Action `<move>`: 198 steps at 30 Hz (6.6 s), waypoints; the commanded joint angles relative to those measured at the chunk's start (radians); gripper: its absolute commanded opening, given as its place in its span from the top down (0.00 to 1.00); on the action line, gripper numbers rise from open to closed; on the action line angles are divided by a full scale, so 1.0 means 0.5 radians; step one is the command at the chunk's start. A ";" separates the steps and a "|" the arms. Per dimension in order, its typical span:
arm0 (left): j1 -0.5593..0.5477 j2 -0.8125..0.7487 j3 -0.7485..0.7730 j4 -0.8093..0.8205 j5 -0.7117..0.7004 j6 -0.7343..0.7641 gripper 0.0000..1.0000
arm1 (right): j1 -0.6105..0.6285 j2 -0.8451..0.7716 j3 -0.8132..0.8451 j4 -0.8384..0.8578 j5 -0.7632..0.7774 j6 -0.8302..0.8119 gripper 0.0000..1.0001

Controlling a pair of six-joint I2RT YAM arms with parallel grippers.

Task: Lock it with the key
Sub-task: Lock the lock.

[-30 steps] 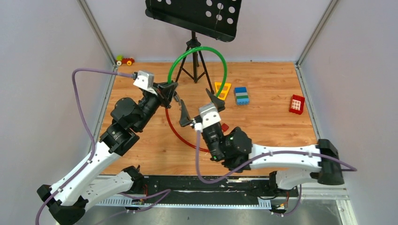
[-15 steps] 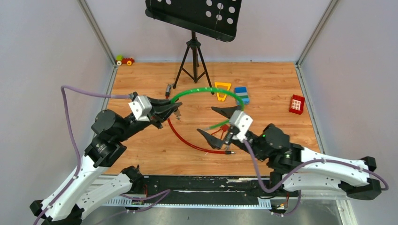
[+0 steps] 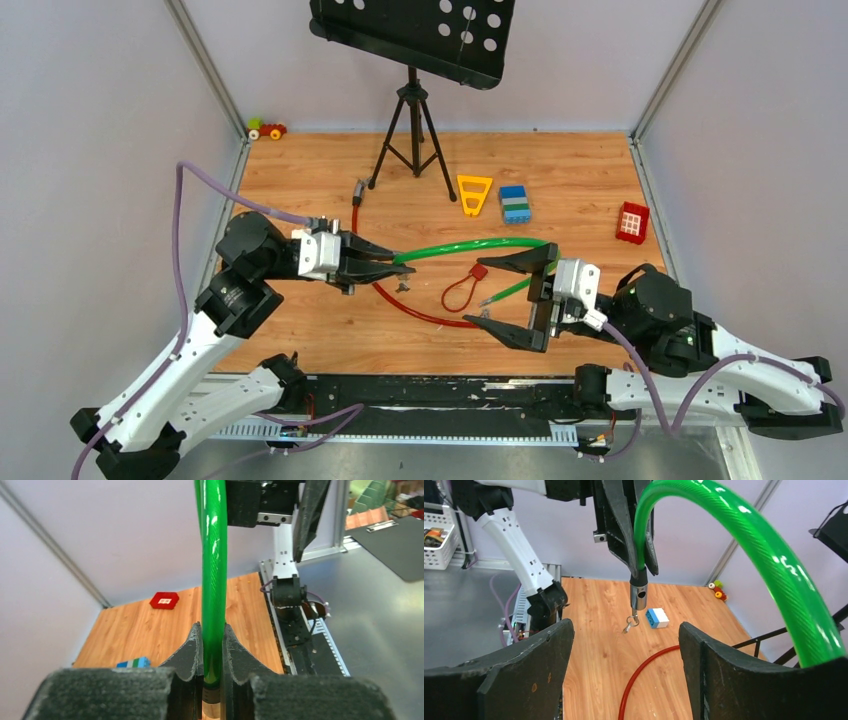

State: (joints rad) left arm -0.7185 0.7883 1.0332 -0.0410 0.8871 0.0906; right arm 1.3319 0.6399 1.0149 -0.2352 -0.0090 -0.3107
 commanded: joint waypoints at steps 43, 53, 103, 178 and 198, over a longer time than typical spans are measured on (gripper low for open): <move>-0.011 -0.099 -0.129 0.869 0.553 -0.390 1.00 | -0.110 0.804 -0.136 0.626 -0.123 0.178 0.42; -0.011 -0.125 -0.112 0.769 0.429 -0.273 1.00 | -0.138 0.821 -0.188 0.547 -0.111 0.153 0.48; -0.013 -0.182 -0.362 0.877 -0.781 -0.367 1.00 | -0.063 1.324 0.116 0.974 1.534 -0.049 0.90; -0.011 -0.247 -0.163 0.255 -1.707 0.229 1.00 | -0.249 0.013 -0.539 -0.002 1.094 0.772 0.16; -0.011 -0.247 -0.179 0.323 -1.660 0.135 1.00 | -0.541 -0.187 -1.506 1.413 0.660 1.215 0.30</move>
State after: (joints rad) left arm -0.7250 0.6708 0.8978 0.0036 0.0505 0.1890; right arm 1.0634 0.5316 0.2424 0.3241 0.4339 0.3126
